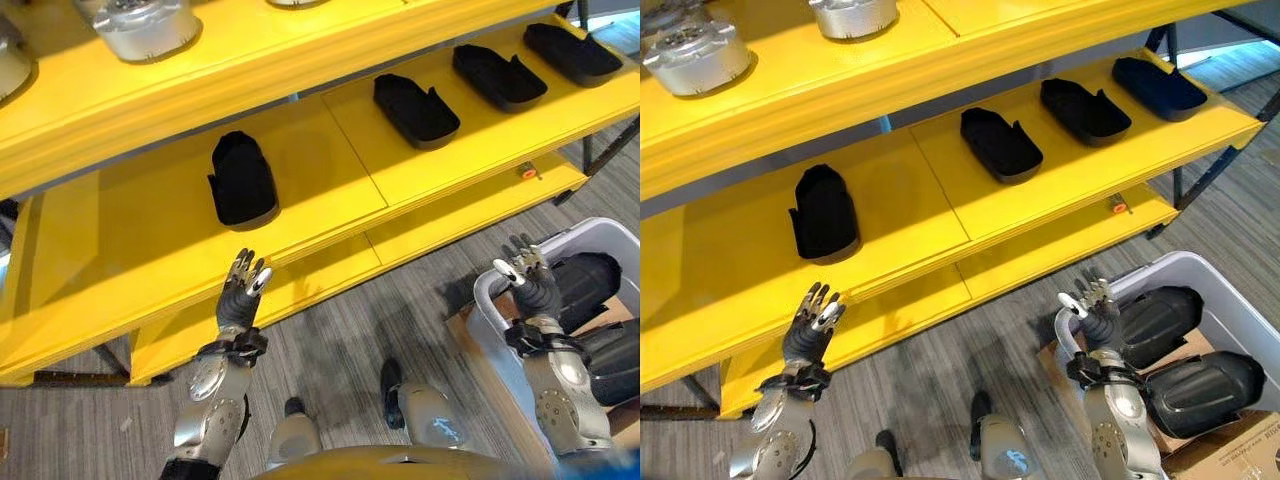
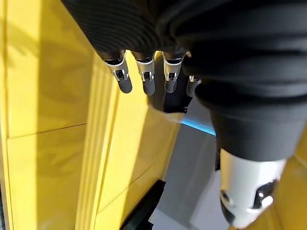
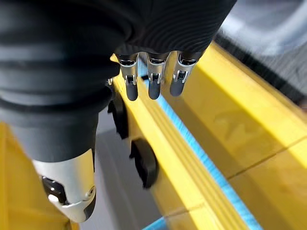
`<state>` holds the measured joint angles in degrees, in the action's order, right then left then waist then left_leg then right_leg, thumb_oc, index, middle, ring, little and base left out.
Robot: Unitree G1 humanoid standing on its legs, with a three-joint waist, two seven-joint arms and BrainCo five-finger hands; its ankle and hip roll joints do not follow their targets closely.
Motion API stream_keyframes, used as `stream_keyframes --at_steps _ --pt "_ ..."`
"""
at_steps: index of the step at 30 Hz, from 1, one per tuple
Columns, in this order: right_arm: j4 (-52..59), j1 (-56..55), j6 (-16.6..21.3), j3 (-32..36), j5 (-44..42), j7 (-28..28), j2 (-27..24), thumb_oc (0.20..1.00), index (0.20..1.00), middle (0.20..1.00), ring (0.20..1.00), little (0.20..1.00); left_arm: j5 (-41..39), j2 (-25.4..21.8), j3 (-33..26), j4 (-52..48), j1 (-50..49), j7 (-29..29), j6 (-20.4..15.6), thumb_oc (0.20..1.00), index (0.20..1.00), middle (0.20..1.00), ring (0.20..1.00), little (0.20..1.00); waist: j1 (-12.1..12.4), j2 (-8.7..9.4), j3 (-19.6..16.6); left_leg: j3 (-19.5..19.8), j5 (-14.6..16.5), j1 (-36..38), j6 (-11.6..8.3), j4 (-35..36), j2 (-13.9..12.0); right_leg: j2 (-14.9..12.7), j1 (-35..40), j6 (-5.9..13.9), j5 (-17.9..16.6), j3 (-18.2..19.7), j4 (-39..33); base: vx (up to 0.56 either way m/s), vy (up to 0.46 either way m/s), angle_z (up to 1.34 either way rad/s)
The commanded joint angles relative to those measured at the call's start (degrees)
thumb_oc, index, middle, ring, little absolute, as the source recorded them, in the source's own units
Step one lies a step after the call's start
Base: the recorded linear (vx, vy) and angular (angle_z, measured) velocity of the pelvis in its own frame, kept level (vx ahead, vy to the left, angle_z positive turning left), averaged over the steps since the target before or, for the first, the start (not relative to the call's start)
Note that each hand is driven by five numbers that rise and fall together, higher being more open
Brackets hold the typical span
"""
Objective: Move parts from the plastic box to the shelf.
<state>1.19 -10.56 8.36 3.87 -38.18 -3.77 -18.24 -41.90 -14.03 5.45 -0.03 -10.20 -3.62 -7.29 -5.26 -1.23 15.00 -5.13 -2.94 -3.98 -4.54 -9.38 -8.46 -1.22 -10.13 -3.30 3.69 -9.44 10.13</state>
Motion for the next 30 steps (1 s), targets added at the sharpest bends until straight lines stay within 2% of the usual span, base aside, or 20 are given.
stream_keyframes --at_steps 1,2,3,4,5,7,9,12,14,17,19,20,21,22,24,25,27,29,30 --pt "3.8 0.8 2.2 -0.8 -0.6 1.5 -0.3 1.000 1.000 1.000 1.000 1.000 2.4 -0.9 -2.2 -4.4 -2.6 1.5 -2.3 1.000 1.000 1.000 1.000 1.000 1.4 0.82 -1.5 9.1 2.8 -2.3 2.87 2.0 10.5 0.7 9.6 4.36 0.1 3.1 -9.8 0.13 -0.030 -0.09" --pt "3.8 0.8 2.2 -0.9 -0.6 1.5 -0.3 1.000 1.000 1.000 1.000 1.000 2.4 -0.9 -2.2 -4.4 -2.6 1.5 -2.3 1.000 1.000 1.000 1.000 1.000 1.3 0.82 -1.6 9.1 2.7 -2.5 2.88 2.1 10.6 0.6 9.5 4.38 0.0 3.1 -9.9 0.14 -0.024 -0.53" --pt "3.6 0.5 2.0 -1.2 -0.8 2.2 0.0 1.000 1.000 1.000 1.000 1.000 2.6 -0.4 -2.5 -4.7 -3.3 1.6 -2.4 1.000 1.000 1.000 1.000 1.000 1.8 0.76 -1.8 11.6 3.5 -2.3 3.93 2.2 13.9 1.3 9.9 4.41 -0.2 4.0 -10.1 0.10 -0.006 -0.99" --pt "2.7 0.9 1.7 -2.2 -0.3 2.8 -0.2 1.000 1.000 1.000 1.000 1.000 3.1 -0.6 -2.9 -5.2 -4.2 1.8 -2.5 1.000 1.000 1.000 1.000 1.000 2.9 0.91 -2.1 18.0 3.7 -3.1 4.95 1.2 18.9 2.5 9.8 4.54 -0.7 6.6 -10.0 0.13 0.018 -1.09" --pt "2.6 1.5 1.5 -3.1 -0.4 3.0 -0.1 1.000 1.000 1.000 1.000 1.000 3.1 -0.6 -3.3 -5.8 -4.9 1.7 -2.5 1.000 1.000 1.000 1.000 1.000 3.6 1.01 -2.2 21.8 4.1 -3.4 5.33 0.1 21.0 3.1 9.5 4.74 -0.7 8.7 -9.7 0.10 0.028 -1.01" --pt "2.7 2.5 0.9 -4.3 -0.6 3.9 -0.1 1.000 1.000 1.000 1.000 1.000 2.6 -0.2 -3.3 -6.1 -5.6 2.5 -2.6 1.000 1.000 1.000 1.000 1.000 3.4 0.92 -3.0 22.0 4.0 -2.2 6.40 1.9 20.3 4.2 9.1 4.77 -1.2 10.9 -9.8 0.08 0.048 -1.17" --pt "3.0 2.2 0.8 -4.6 -1.2 4.2 0.5 1.000 1.000 1.000 1.000 1.000 2.1 -0.5 -3.0 -5.9 -5.2 2.6 -2.7 1.000 1.000 1.000 1.000 1.000 3.2 1.07 -3.7 21.1 3.2 -1.5 6.70 3.7 19.6 4.3 9.4 4.68 -1.5 11.3 -10.3 0.07 0.074 -1.43" --pt "3.7 1.8 0.1 -5.0 -1.4 4.5 0.9 1.000 1.000 1.000 1.000 1.000 2.5 -1.2 -3.2 -5.4 -5.6 2.2 -2.3 1.000 1.000 1.000 1.000 1.000 3.0 1.29 -4.4 18.8 2.8 0.5 7.56 7.0 18.4 4.3 9.9 4.91 -1.7 11.5 -10.9 0.07 0.095 -0.04" --pt "3.8 1.8 -0.6 -5.8 -1.4 4.6 1.4 1.000 1.000 1.000 1.000 1.000 2.1 -1.8 -3.4 -5.4 -6.1 2.0 -2.0 1.000 1.000 1.000 1.000 1.000 2.8 1.35 -4.8 15.4 2.7 1.7 8.15 9.2 17.4 4.5 9.6 5.57 -2.4 13.6 -10.9 0.05 0.120 -0.55" --pt "4.0 1.8 -1.0 -6.3 -1.4 4.8 1.5 1.000 1.000 1.000 1.000 1.000 2.2 -2.2 -3.5 -5.3 -6.3 1.9 -2.0 1.000 1.000 1.000 1.000 1.000 3.0 1.21 -4.9 13.6 3.0 2.4 8.53 9.8 16.9 4.5 9.4 6.07 -2.6 14.7 -10.6 0.04 0.097 -0.95" --pt "4.2 2.0 -1.2 -7.3 -1.4 5.3 1.7 1.000 1.000 1.000 1.000 1.000 2.7 -3.2 -3.4 -5.4 -6.1 1.8 -2.1 1.000 1.000 1.000 1.000 1.000 2.5 1.04 -4.8 10.7 3.7 3.0 9.29 10.2 16.3 5.1 8.4 6.75 -3.0 17.6 -9.4 0.06 0.148 -0.99" --pt "4.2 2.0 -1.2 -7.2 -1.4 5.3 1.7 1.000 1.000 1.000 1.000 1.000 2.7 -3.2 -3.4 -5.4 -6.1 1.9 -2.1 1.000 1.000 1.000 1.000 1.000 2.7 1.04 -4.8 10.5 3.7 3.0 9.29 10.3 16.2 5.1 8.4 6.75 -3.0 17.8 -9.4 0.03 0.160 -0.80" --pt "4.4 2.9 -1.4 -8.4 -1.2 5.5 1.7 1.000 1.000 1.000 1.000 1.000 3.2 -3.8 -3.4 -5.3 -5.2 1.3 -2.2 1.000 1.000 1.000 1.000 1.000 2.4 0.86 -4.7 7.7 4.6 2.6 9.75 9.7 15.6 5.8 6.3 7.44 -3.2 19.8 -7.6 0.01 0.094 -0.86" --pt "4.4 3.0 -1.4 -8.4 -1.2 5.4 1.7 1.000 1.000 1.000 1.000 1.000 3.2 -3.8 -3.4 -5.2 -5.2 1.3 -2.2 1.000 1.000 1.000 1.000 1.000 2.5 0.86 -4.7 7.6 4.6 2.6 9.76 9.6 15.6 5.8 6.2 7.45 -3.1 19.9 -7.5 0.00 0.106 -0.99" --pt "3.9 4.7 -1.6 -9.7 -0.7 5.4 1.8 1.000 1.000 1.000 1.000 1.000 3.2 -4.2 -3.9 -5.4 -4.9 0.6 -2.5 1.000 1.000 1.000 1.000 1.000 3.6 0.79 -4.2 4.9 5.4 2.3 9.79 9.1 14.8 4.8 4.8 8.31 -3.0 17.0 -6.0 -0.01 0.010 -0.82" --pt "3.7 5.3 -1.5 -10.3 -0.8 5.4 2.2 1.000 1.000 1.000 1.000 1.000 2.8 -4.4 -4.6 -6.0 -5.3 0.3 -2.7 1.000 1.000 1.000 1.000 1.000 4.8 0.60 -3.9 2.9 5.9 2.4 9.44 9.1 13.8 2.6 4.1 8.74 -2.7 11.0 -5.4 -0.01 -0.028 -0.65" --pt "2.7 6.5 -1.5 -11.2 -0.4 5.3 2.7 1.000 1.000 1.000 1.000 1.000 2.3 -4.7 -6.0 -6.7 -6.1 0.2 -2.6 1.000 1.000 1.000 1.000 1.000 7.1 -0.39 -3.6 -1.0 6.6 2.9 8.07 9.1 11.1 -4.3 4.3 9.24 -2.1 -5.6 -5.1 0.01 -0.048 -1.45" --pt "1.9 7.4 -1.9 -12.1 0.0 5.4 3.0 1.000 1.000 1.000 1.000 1.000 1.9 -4.6 -6.4 -6.9 -6.7 0.4 -2.3 1.000 1.000 1.000 1.000 1.000 7.7 -1.14 -3.4 -3.3 7.8 4.9 7.33 9.9 9.6 -7.9 4.9 10.34 -2.3 -12.1 -4.1 0.08 -0.026 -1.50" --pt "1.8 7.7 -2.3 -12.1 0.1 5.5 2.9 1.000 1.000 1.000 1.000 1.000 1.8 -4.7 -6.7 -6.9 -7.0 0.5 -2.2 1.000 1.000 1.000 1.000 1.000 7.7 -1.14 -3.4 -4.0 8.0 5.6 7.30 10.2 9.4 -9.1 5.2 10.75 -3.1 -12.7 -4.5 0.04 -0.035 -0.91"
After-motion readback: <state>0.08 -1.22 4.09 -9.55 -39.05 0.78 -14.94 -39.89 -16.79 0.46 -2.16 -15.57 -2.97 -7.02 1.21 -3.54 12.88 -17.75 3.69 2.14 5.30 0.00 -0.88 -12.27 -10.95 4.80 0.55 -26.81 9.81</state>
